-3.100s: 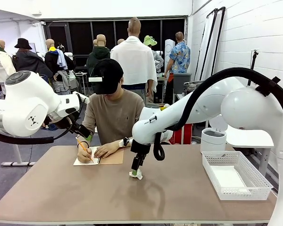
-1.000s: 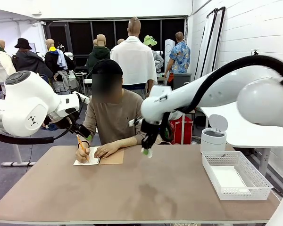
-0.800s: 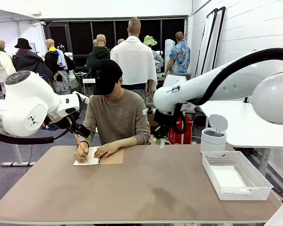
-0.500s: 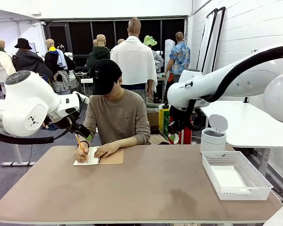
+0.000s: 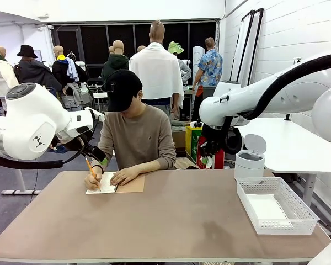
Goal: Sort the paper based on its condition.
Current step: If a person hands you a paper, place it in the Organizing basket , and if it's crumpled, put it in the Trash can.
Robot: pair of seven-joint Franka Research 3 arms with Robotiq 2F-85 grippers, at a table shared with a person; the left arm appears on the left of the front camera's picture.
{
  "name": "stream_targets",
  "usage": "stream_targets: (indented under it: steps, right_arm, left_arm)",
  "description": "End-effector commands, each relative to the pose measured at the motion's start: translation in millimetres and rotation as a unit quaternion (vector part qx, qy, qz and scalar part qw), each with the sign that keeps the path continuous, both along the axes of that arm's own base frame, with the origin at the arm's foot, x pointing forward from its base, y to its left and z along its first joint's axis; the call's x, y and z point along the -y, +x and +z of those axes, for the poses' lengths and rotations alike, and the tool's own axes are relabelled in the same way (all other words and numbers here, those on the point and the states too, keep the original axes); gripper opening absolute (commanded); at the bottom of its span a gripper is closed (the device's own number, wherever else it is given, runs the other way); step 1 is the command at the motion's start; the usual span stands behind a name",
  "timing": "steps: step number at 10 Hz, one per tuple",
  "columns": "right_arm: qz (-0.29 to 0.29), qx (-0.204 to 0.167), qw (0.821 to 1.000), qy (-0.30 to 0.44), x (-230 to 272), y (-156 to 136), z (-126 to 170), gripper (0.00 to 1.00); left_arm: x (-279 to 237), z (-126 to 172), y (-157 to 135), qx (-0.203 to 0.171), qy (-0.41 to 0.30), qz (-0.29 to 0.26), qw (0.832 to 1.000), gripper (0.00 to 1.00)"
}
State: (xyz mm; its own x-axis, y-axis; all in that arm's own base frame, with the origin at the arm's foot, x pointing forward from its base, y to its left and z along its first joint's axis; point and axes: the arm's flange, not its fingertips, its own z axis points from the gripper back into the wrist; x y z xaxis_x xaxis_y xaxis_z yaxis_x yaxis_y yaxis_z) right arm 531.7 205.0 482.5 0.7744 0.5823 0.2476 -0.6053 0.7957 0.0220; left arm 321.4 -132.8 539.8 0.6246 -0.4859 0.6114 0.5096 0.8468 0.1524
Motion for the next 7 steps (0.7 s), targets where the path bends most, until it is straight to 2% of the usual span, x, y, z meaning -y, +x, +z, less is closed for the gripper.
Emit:
stream_targets:
  steps: [1, 2, 4, 6, 7]
  right_arm:
    - [0.006, 0.0, 1.0, -0.004, -0.9, 3.8, 0.0, 0.33]
    - [0.0, 0.0, 1.0, 0.0, 0.0, 0.0, 0.0, 0.33]
    - [-0.135, 0.046, 0.99, 0.02, 31.7, 21.7, 7.1, 0.33]
    - [-0.23, 0.073, 0.97, 0.024, 64.9, 33.1, 10.1, 0.33]
    - [-0.296, 0.093, 0.951, 0.012, 84.6, 41.0, 9.2, 0.33]
  left_arm:
    - [-1.2, -0.4, -0.2, -0.001, -0.002, 0.001, 1.0, 1.0]
    - [-1.2, -0.4, -0.2, -0.001, -0.002, 0.001, 1.0, 1.0]
    - [-1.2, -0.4, -0.2, -0.001, -0.002, 0.001, 1.0, 1.0]
    - [-1.2, -0.4, -0.2, -0.001, -0.002, 0.001, 1.0, 1.0]
    - [-1.2, -0.4, -0.2, -0.001, -0.002, 0.001, 1.0, 1.0]
